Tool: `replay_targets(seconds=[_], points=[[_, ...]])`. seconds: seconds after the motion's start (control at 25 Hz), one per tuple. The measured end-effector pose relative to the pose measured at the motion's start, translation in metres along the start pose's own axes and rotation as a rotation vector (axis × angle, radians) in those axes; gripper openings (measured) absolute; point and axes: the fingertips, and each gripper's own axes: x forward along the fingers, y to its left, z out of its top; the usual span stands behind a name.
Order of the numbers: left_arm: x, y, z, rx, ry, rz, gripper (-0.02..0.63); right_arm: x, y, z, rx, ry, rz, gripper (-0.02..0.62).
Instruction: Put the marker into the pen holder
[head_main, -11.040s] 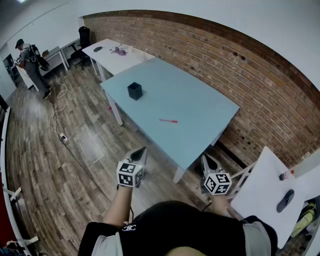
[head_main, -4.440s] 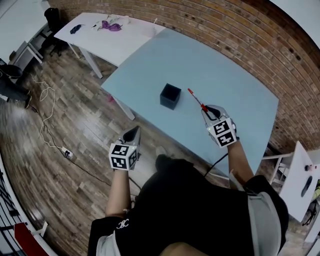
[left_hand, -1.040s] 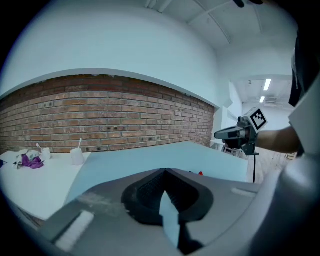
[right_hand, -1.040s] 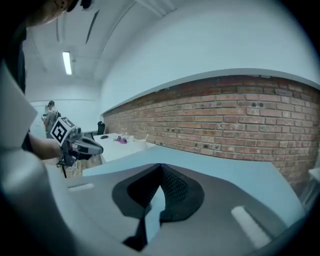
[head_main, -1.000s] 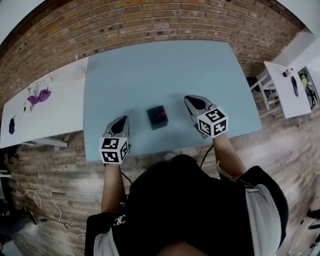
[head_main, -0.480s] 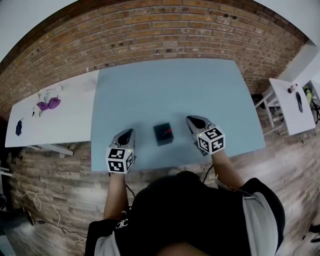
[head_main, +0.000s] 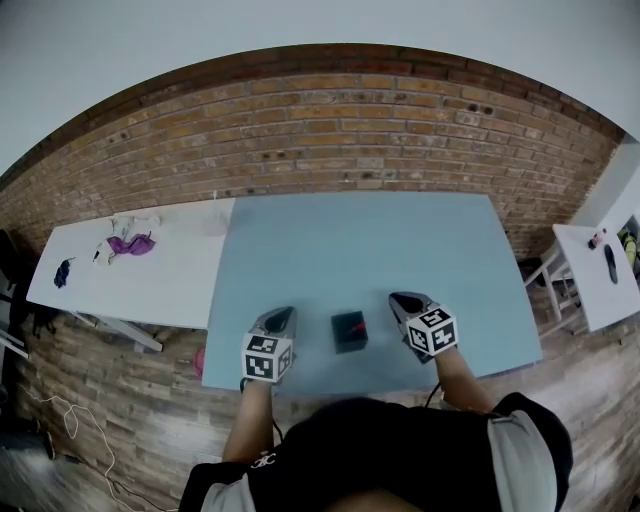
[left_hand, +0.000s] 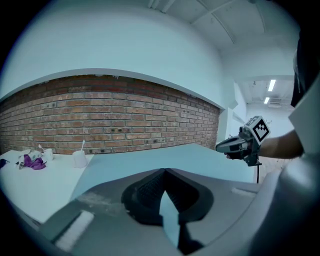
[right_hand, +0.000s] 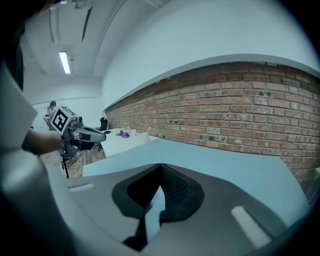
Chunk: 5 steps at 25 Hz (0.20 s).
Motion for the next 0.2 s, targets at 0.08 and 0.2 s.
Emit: replay_targets(seconds=[0.08,0.2], points=[[0.0017,0.0011,0.0018,0.000,0.000,-0.003,0.005,0.0013,-0.0022,0.0005,0.001,0.004,-0.003,0.006],[0.0035,0.0024,0.0068,0.007,-0.002,-0.007,0.005,0.0033,-0.0050,0.0044,0.003,0.003,-0.008,0.006]])
